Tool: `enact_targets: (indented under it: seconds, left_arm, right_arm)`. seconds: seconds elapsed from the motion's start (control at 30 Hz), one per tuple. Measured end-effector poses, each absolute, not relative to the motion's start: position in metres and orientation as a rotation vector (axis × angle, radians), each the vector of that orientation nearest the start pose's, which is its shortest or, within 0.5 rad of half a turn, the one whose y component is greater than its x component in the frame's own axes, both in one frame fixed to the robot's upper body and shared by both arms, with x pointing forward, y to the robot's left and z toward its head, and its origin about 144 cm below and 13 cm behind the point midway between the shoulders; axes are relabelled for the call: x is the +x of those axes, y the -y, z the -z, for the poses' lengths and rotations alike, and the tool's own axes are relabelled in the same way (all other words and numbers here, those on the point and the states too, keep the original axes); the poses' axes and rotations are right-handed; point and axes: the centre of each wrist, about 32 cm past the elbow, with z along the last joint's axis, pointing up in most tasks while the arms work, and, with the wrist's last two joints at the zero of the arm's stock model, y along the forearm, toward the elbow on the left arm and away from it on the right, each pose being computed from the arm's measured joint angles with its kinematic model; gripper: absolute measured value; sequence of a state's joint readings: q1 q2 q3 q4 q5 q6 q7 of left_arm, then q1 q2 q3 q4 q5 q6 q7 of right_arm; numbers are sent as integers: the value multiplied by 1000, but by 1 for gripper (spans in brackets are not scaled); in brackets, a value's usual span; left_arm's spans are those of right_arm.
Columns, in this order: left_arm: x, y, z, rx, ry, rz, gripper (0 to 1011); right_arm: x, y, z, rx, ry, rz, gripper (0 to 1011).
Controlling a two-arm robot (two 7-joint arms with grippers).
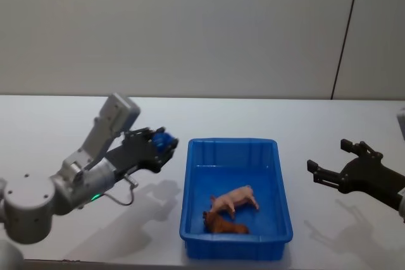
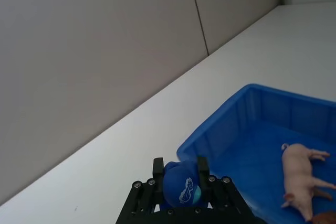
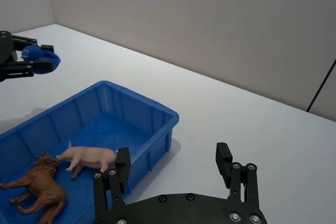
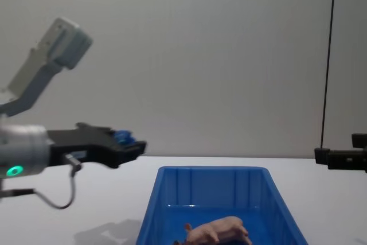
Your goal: Pick up the two dolls from the table and place them into the box.
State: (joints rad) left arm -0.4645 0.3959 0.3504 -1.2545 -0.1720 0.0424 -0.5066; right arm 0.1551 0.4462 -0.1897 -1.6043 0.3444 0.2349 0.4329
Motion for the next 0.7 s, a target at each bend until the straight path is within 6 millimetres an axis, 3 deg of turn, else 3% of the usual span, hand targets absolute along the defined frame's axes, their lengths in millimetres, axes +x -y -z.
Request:
enact_targets:
  seconds: [0.2,0.33,0.4,0.7]
  left_arm:
    - [592,-262,-1209,235,209,-829,332]
    - [600,-252,-1209,214,216,-799,414]
    - [604,-247,-1209,203,221,-784,524]
    - [614,-232,-1211,174,235,-748,789]
  right_arm:
    - [494,296,-1205,-185,-32,969,1001]
    - [494,296,-1205,-185,-32,969,1001]
    - [494,296,-1205,-185,-32,969,1001]
    - [494,296,-1205,-185,-32,969,1001]
